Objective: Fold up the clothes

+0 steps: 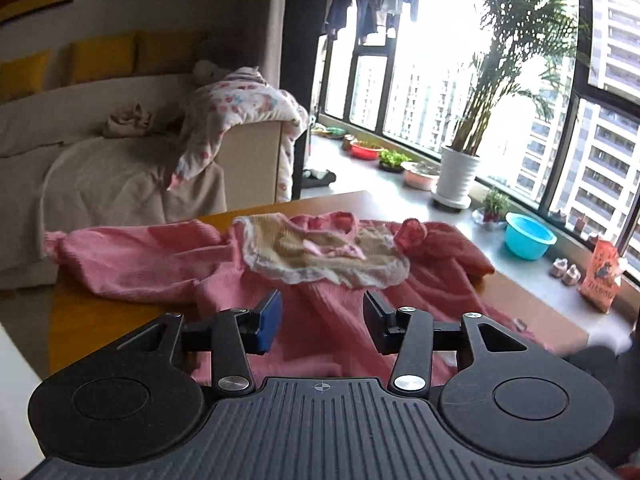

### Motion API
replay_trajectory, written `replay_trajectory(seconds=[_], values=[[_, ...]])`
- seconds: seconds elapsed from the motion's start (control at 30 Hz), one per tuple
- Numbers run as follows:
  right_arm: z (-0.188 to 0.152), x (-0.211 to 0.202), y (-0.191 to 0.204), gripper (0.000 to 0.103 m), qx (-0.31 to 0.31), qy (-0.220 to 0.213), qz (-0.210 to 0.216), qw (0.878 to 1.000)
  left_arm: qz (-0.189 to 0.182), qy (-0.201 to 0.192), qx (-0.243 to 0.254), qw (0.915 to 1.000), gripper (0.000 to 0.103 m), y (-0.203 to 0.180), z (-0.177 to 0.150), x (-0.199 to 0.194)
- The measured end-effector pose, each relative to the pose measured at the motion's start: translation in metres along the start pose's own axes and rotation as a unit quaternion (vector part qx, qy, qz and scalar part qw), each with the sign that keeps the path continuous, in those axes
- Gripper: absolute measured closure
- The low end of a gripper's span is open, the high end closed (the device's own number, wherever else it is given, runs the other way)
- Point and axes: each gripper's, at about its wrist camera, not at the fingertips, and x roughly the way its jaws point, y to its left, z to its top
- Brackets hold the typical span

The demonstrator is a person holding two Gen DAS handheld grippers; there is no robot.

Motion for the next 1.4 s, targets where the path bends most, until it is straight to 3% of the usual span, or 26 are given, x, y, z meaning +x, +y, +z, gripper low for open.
replay_trajectory(seconds=[0.07,0.13,0.27,0.4,0.5,0.6,0.73,0.87,0.93,1.03,1.17,1.33,1.4], values=[[0.017,-0.01,-0.01,0.094,-0.008,-0.031,-0.029,0.999,-0.034,-0.001,0.019,0.9992,0.042,-0.007,-0.007,-0.016],[0.037,-0.021,-0.019,0.098,-0.01,-0.061,-0.042,0.997,-0.099,0.0,0.043,0.9942,0.02,-0.021,-0.015,-0.033],[0.066,-0.036,-0.025,0.098,-0.015,-0.1,-0.05,0.994,-0.177,0.039,0.113,0.9769,0.01,-0.061,-0.04,-0.043],[0.091,-0.047,-0.031,0.099,-0.026,-0.13,-0.051,0.99,-0.131,0.088,0.166,0.9733,0.013,-0.08,-0.063,-0.007],[0.099,-0.05,-0.034,0.099,-0.029,-0.131,-0.051,0.99,-0.121,0.129,0.155,0.9721,0.029,-0.066,-0.065,0.024],[0.102,-0.055,-0.037,0.098,-0.032,-0.131,-0.059,0.989,-0.108,0.149,0.123,0.9752,0.032,-0.051,-0.064,0.042],[0.101,-0.059,-0.044,0.098,-0.019,-0.137,-0.059,0.989,-0.153,0.154,0.082,0.9727,0.019,-0.052,-0.066,0.05],[0.101,-0.059,-0.048,0.098,-0.01,-0.136,-0.054,0.989,-0.241,0.153,0.093,0.9538,0.012,-0.087,-0.075,0.048],[0.101,-0.059,-0.049,0.098,-0.007,-0.136,-0.051,0.989,-0.248,0.153,0.115,0.9497,0.009,-0.099,-0.078,0.045],[0.093,-0.064,-0.045,0.098,-0.013,-0.131,-0.043,0.99,-0.24,0.141,0.116,0.9535,0.008,-0.091,-0.077,0.038],[0.083,-0.071,-0.042,0.098,-0.018,-0.131,-0.051,0.99,-0.181,0.123,0.041,0.9748,0.007,-0.045,-0.071,0.033],[0.087,-0.072,-0.042,0.098,-0.013,-0.135,-0.046,0.99,-0.103,0.091,0.071,0.988,0.016,-0.041,-0.061,0.034],[0.087,-0.073,-0.036,0.098,-0.021,-0.132,-0.035,0.99,-0.096,0.082,0.052,0.9906,0.017,-0.042,-0.051,0.041]])
